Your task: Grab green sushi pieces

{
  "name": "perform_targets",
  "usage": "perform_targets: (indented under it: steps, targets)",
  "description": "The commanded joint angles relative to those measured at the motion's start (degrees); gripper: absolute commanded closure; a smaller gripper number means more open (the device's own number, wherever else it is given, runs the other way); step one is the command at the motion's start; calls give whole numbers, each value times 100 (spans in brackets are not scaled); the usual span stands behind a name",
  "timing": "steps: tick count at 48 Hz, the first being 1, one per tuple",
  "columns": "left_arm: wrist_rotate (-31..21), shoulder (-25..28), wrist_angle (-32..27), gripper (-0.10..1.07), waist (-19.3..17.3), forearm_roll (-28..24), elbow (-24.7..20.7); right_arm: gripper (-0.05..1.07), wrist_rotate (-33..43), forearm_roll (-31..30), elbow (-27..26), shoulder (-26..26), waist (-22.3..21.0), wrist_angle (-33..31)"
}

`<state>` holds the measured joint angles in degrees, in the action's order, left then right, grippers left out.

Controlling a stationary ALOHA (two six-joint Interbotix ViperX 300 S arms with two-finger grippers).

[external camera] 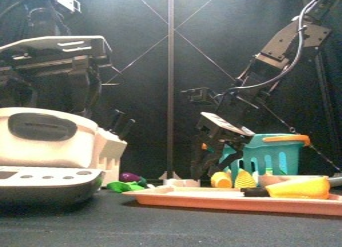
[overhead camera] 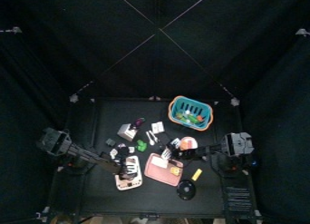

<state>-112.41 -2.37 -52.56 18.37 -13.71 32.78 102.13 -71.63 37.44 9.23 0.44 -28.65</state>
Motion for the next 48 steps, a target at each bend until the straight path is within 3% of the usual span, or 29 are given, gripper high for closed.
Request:
perform_targets:
  steps: [1,17,31,48]
  targets:
    - [9,18,53,1,-18,35,-70,8,0,-18,-79,-105,0,-9]
    - [35,62,88,2,-70,88,-9,8,0,-18,-79,-97,-9,0]
    - [18,-229,-220,2,-70,-18,0,8,0,-18,-88,-88,-18,-9]
    - [44,-176,-97,2,-70,-158,-97,8,-9,-18,-149,-26,-26,-9]
